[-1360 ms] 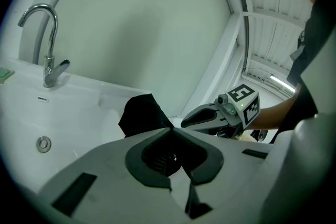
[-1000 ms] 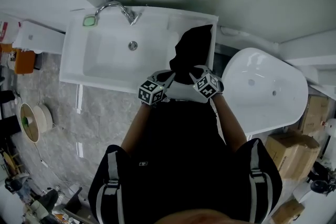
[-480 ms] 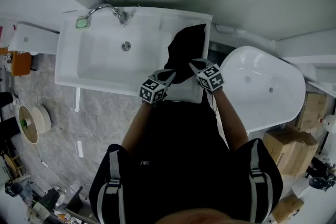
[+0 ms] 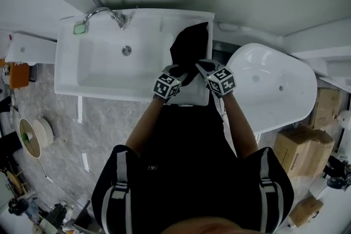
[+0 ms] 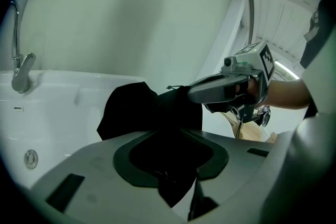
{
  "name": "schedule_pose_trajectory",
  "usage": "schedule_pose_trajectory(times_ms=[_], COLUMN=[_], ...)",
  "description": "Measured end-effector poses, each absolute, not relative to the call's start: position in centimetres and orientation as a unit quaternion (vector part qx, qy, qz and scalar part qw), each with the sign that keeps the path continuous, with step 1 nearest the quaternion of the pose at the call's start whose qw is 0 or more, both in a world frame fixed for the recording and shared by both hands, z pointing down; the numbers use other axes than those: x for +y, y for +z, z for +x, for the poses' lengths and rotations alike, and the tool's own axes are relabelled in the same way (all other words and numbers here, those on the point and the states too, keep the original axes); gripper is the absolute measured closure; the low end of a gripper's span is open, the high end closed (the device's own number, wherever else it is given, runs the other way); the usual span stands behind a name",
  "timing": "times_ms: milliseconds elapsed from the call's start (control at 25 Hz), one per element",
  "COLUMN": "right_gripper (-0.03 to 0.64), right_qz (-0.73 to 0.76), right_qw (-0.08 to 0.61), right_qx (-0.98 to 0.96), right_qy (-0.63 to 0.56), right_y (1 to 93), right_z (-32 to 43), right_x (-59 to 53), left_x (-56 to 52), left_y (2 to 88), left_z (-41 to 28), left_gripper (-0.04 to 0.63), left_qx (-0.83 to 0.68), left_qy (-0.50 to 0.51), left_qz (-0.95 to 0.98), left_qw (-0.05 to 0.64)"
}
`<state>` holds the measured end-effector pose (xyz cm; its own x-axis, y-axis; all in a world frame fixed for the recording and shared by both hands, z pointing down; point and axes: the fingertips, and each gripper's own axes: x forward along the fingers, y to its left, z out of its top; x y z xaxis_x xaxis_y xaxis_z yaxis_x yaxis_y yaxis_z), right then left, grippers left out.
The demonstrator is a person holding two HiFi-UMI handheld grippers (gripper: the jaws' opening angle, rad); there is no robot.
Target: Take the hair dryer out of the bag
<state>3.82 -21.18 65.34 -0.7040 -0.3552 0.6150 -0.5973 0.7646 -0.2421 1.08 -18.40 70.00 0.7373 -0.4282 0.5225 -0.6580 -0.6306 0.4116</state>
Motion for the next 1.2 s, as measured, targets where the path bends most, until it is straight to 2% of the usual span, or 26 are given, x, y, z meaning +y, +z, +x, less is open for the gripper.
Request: schedule_pose_trajectory(times_ms=[240, 440, 640, 800, 1200], right_gripper=[0.548, 0.548, 0.548, 0.548, 0.543], right_qz=[0.264, 0.248, 0.239, 0.233, 0.235], right_qw=[0.271, 0.280, 0.277, 0.279, 0.287], right_qx=[-0.898, -0.901, -0.903, -0.904, -0.896], right_qy=[0.226, 0.221, 0.224, 0.226, 0.244], right_y=[64.9, 64.8, 64.7, 64.8, 66.4], right_z=[3.6, 3.1, 2.8, 2.8, 4.1], right_x=[-21.5, -21.3, -21.6, -21.2, -20.3], left_x=[-18.6, -20.2, -21.1, -21.1, -21.9], left_y=[70.1, 72.0, 74.7, 76.7, 79.9], left_z=[4.1, 3.0, 2.6, 3.2, 4.3], left_gripper=[0.500, 0.493, 0.387, 0.350, 0.348], left_qx=[-0.272, -0.324, -0.345, -0.348, -0.350], left_qy=[0.218, 0.257, 0.299, 0.330, 0.370], left_qz=[0.898, 0.873, 0.848, 0.838, 0.820], left_qw=[0.270, 0.258, 0.267, 0.261, 0.259])
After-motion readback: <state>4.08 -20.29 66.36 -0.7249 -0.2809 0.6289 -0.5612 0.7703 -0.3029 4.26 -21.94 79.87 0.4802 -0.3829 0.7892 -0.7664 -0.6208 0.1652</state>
